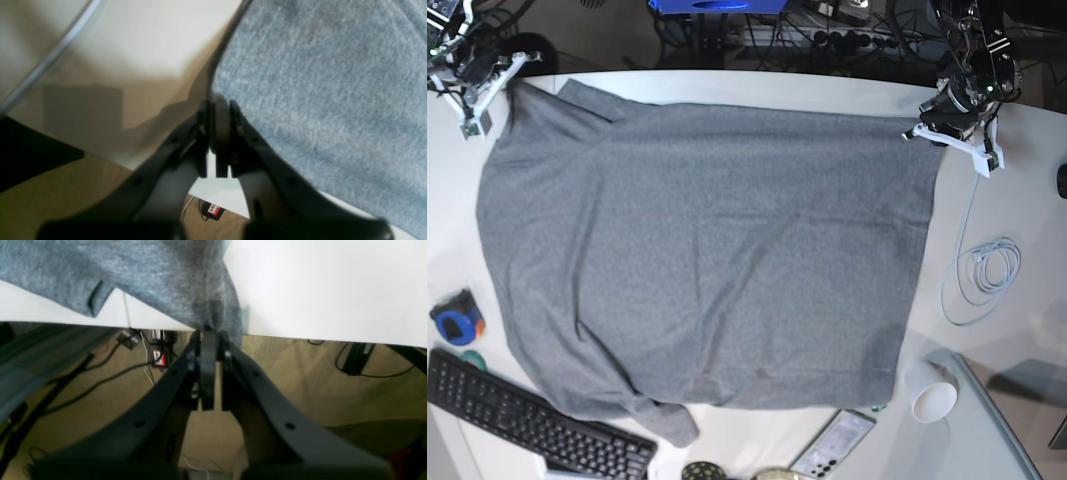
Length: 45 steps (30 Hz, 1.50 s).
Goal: Layout the t-shirt on the table in an organized manner, then fold the t-shirt properly
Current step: 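Hold the shirt edge taut between both grippers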
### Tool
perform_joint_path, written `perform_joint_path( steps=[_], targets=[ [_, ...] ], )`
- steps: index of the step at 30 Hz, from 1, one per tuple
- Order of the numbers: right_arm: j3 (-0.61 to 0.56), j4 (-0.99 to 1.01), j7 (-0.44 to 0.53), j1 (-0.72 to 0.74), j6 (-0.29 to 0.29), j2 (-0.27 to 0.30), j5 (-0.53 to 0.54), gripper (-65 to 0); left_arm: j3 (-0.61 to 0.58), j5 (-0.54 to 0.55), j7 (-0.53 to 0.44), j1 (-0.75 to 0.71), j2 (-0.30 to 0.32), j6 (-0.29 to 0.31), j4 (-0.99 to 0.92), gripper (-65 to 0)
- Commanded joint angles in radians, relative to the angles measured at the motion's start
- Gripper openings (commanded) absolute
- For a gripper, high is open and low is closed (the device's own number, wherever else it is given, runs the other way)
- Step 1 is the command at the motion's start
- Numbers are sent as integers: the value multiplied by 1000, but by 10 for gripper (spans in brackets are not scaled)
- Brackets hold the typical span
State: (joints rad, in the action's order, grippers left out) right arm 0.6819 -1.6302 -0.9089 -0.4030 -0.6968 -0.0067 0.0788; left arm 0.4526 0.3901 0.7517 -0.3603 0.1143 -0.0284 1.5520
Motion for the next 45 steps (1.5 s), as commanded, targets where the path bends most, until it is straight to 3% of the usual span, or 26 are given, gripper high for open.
perform_joint_path(
  steps=[1, 4, 8, 10, 14, 18, 24, 30, 40, 45],
  targets=[
    [-12, -12, 6, -1, -1, 15, 2, -647, 4, -3, -13, 0, 11, -3, 20, -650],
    [-43, -20, 4, -21, -1, 17, 3, -590, 4, -6, -13, 0, 11, -3, 20, -650],
    [-109, -51, 4, -50, -1, 18, 6, -392, 5, -6, -13, 2, 15, -3, 20, -650],
    [-133, -72, 4, -57, -1, 20, 6, -327, 4, -1, -13, 2, 26, -3, 20, -650],
    [-124, -132, 14, -49, -1, 17, 26, -324, 7, -1, -13, 4, 31, -3, 20, -650],
    [-23, -186, 6, 28, -1, 15, 117, -315, 13, -1, -13, 0, 32, -3, 20, -650],
    [17, 2, -62, 184, -1, 23, 63, -291, 4, -1, -13, -1, 31, -3, 21, -650],
    [11, 21, -65, 184, -1, 17, 8, -293, 5, -1, -13, -1, 29, -3, 21, -650],
    [9, 25, -72, 138, -1, 15, 14, -312, 4, -1, -13, -1, 28, -3, 21, -650],
    [9, 21, -117, 135, -1, 15, 14, -590, 4, -1, -13, -1, 29, -3, 21, -650]
  ],
)
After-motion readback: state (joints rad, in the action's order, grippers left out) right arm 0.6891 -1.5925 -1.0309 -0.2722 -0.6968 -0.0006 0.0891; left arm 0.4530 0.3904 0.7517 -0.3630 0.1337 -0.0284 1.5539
